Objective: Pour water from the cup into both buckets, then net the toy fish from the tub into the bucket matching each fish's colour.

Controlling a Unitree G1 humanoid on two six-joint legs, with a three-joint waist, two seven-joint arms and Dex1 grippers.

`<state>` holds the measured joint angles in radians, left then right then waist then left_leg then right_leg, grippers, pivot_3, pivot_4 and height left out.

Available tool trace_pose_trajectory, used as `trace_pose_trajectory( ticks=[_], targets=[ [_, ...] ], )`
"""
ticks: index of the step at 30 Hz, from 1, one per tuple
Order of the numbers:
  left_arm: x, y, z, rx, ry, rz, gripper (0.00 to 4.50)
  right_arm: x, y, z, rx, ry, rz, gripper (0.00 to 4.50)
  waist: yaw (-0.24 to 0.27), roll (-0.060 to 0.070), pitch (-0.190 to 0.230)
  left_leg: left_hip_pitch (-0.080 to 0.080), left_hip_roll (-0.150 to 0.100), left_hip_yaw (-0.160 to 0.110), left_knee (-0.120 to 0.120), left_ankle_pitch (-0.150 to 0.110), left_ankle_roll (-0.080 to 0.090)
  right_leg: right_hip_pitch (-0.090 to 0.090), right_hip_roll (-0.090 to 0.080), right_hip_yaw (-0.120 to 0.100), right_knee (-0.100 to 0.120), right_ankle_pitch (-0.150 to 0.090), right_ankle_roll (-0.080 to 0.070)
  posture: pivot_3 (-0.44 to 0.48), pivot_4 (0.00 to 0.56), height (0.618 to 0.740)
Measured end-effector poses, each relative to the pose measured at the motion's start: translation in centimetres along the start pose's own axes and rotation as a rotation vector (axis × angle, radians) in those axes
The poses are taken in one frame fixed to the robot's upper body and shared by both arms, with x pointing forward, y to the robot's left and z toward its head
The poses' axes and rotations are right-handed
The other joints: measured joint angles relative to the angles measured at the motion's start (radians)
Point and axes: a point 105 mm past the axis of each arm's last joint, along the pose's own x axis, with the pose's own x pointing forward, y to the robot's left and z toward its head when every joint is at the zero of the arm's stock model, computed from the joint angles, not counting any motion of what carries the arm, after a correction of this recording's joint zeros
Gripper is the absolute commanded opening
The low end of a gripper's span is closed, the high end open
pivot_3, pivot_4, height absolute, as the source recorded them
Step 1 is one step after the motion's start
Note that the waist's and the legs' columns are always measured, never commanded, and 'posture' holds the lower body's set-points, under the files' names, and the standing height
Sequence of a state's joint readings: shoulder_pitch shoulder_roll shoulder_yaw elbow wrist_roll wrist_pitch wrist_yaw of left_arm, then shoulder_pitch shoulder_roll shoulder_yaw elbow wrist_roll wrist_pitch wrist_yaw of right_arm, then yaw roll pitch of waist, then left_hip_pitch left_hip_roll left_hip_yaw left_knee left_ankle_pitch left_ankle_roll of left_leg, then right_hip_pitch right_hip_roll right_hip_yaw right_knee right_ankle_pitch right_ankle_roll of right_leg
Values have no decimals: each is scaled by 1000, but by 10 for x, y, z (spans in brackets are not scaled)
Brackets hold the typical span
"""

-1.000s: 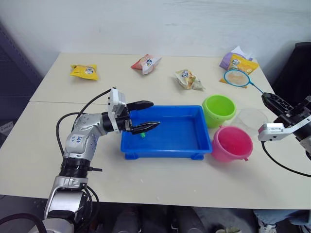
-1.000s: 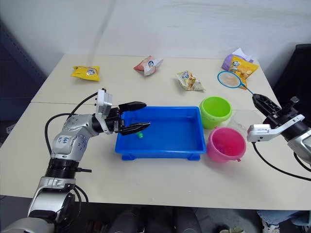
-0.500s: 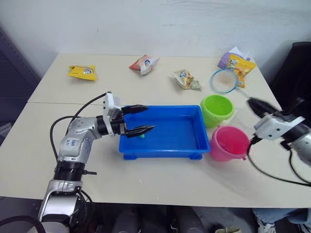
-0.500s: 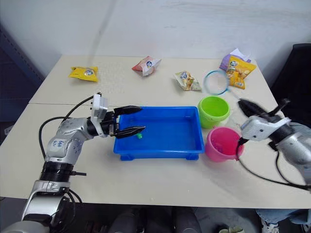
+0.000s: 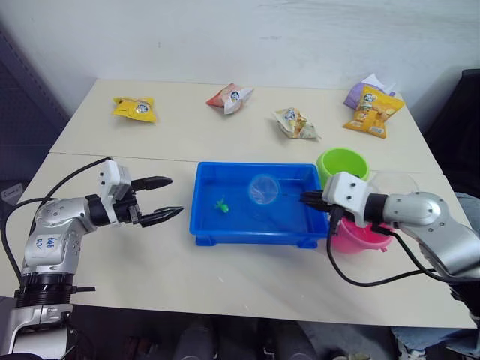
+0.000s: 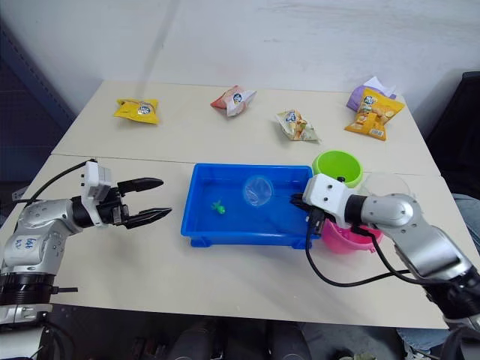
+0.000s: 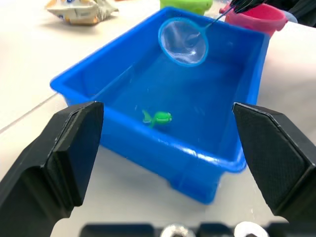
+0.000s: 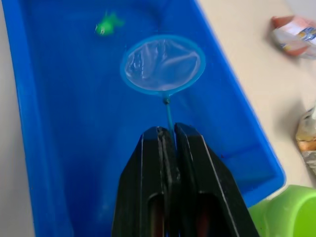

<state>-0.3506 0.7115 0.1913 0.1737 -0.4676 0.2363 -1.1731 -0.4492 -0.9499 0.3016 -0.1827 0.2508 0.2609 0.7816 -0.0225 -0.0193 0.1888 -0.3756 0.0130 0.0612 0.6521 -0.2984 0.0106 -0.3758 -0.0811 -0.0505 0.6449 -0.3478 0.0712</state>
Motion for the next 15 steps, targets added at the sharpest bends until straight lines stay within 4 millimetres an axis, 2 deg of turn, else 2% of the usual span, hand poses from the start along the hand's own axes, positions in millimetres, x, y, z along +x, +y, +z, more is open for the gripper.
trace_pose_trajectory(
  ticks=[4,9,15],
  targets=[
    [-2,-2,-4,-12,11,0,4477,19,4,-10,16,65,45,0,-4,0,0,0,0,0,0,0,0,-1,0,0,1,0,0,0,150,738],
    [-1,-6,-1,3,14,-9,4477,47,16,2,40,48,128,0,-9,0,0,0,0,0,-1,0,0,-2,1,0,2,0,0,0,150,738],
    [-1,-8,-3,-5,23,-2,4477,56,21,12,64,31,206,0,-5,0,0,0,0,0,0,0,0,-1,0,-1,1,0,0,0,150,738]
  ],
)
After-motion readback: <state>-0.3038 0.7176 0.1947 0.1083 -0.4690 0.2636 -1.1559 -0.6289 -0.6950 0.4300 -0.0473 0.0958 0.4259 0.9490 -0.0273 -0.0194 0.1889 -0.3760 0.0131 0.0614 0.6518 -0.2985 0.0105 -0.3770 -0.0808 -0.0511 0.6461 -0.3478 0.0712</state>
